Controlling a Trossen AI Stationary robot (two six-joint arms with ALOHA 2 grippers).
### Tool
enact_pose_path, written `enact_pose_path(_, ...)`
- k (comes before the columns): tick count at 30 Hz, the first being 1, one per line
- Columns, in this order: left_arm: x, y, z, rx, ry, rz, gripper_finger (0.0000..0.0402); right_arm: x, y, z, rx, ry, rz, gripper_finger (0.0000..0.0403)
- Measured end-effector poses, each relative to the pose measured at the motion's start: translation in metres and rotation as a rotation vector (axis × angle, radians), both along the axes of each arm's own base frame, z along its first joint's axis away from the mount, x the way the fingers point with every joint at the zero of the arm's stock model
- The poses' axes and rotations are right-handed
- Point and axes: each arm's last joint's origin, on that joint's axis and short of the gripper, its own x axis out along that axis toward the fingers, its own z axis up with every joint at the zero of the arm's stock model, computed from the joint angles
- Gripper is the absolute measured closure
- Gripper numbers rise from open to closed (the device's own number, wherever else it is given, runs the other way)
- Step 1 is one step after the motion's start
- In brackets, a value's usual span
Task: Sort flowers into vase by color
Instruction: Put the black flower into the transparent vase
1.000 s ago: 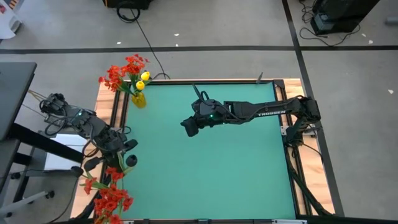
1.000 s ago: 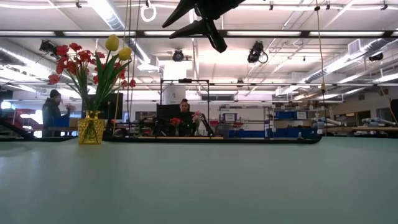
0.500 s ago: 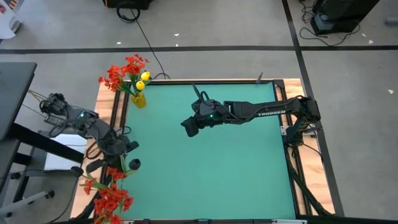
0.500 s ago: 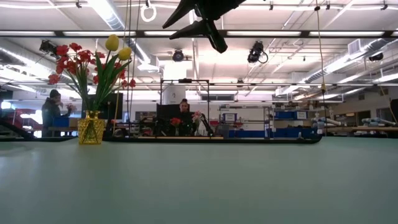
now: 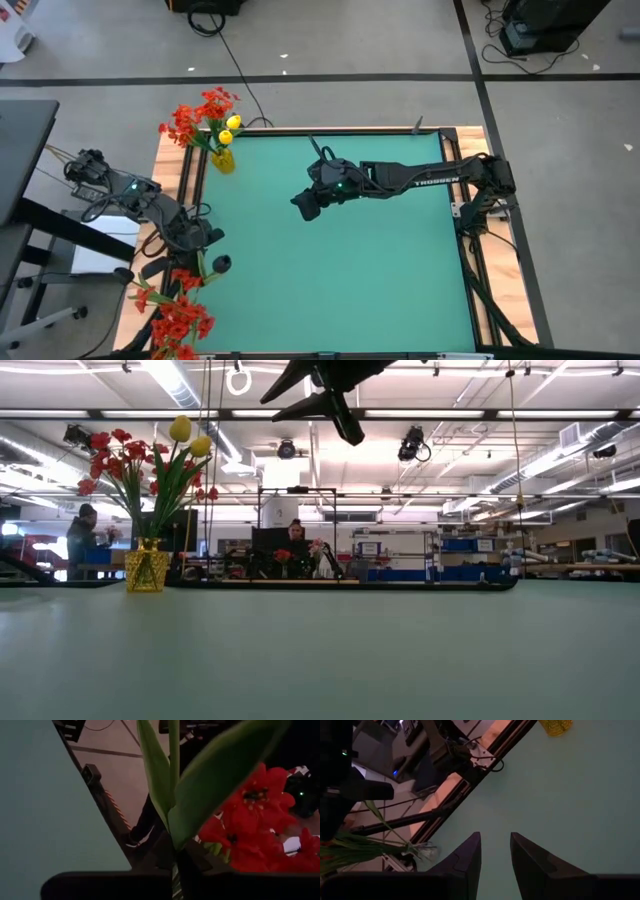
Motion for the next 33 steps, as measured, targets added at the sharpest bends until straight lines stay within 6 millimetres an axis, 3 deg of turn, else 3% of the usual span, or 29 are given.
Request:
enact_pose_path(12, 0.000, 0.000, 0.000, 0.008, -0.010, -0.004, 0.0344, 0.000, -0.007, 0.000, 0.020, 0.000, 0.033, 0.0290)
enact_pose_path(18, -0.002, -0.003, 0.000, 0.057, -0.093, -0.066, 0.0365, 0.000, -0.013, 0.001, 0.038, -0.008, 0.060, 0.0290)
enact_pose_path(21, -0.003, -0.005, 0.000, 0.065, -0.108, -0.083, 0.0386, 0.003, -0.013, 0.008, -0.005, -0.094, 0.123, 0.0290)
enact_pose_path(26, -0.003, -0.005, 0.003, 0.052, -0.136, -0.084, 0.0394, 0.010, 0.004, 0.025, -0.073, -0.289, 0.227, 0.0290)
enact_pose_path(33, -0.002, -0.006, 0.007, 0.029, -0.177, -0.081, 0.0395, 0.009, 0.025, 0.019, -0.136, -0.237, 0.242, 0.0290)
